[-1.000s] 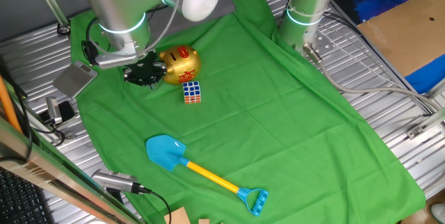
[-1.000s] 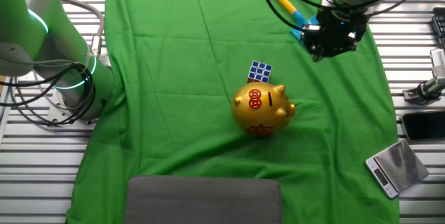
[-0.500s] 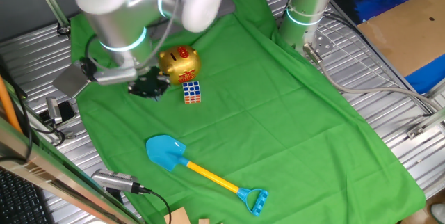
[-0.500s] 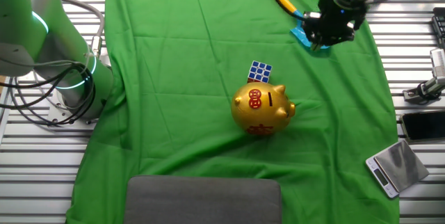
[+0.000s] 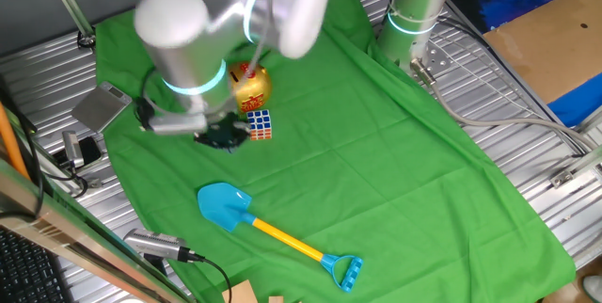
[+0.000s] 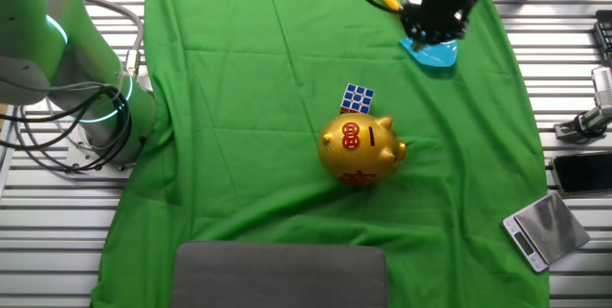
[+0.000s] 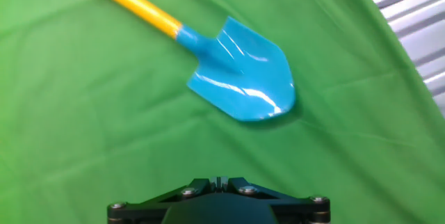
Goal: Use a shovel to scoop up an object
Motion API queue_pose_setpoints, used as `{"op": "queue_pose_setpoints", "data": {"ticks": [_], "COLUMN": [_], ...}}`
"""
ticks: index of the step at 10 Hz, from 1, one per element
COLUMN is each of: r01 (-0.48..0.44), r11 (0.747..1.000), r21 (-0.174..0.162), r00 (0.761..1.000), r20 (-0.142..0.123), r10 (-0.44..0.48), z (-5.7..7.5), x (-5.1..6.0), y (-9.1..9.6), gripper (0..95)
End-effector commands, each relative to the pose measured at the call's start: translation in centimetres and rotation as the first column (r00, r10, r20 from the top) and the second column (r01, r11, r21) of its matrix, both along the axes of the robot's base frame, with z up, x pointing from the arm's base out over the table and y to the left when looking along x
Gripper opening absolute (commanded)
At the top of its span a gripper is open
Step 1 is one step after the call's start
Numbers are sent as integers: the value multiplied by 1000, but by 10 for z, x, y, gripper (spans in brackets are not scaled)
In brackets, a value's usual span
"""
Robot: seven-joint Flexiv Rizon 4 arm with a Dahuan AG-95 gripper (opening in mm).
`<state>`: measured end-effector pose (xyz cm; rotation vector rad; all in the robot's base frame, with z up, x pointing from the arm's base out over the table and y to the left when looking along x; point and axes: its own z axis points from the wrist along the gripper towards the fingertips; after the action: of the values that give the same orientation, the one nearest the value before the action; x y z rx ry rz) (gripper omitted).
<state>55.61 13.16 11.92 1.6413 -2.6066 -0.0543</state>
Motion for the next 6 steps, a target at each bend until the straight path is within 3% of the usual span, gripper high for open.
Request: {"op": "queue_pose_setpoints", "data": {"ticks": [1, 5, 6], "r01": [13, -1, -59], "r11": [1000, 1000, 998], "r21": [-15, -12, 1], "r00": [1000, 1000, 998], "r20": [3, 1, -1], "r10": [-13, 1, 59], "z": [-2, -3, -3], "x": [-14, -17, -17], "y": [12, 15, 15], "gripper": [0, 0, 0]}}
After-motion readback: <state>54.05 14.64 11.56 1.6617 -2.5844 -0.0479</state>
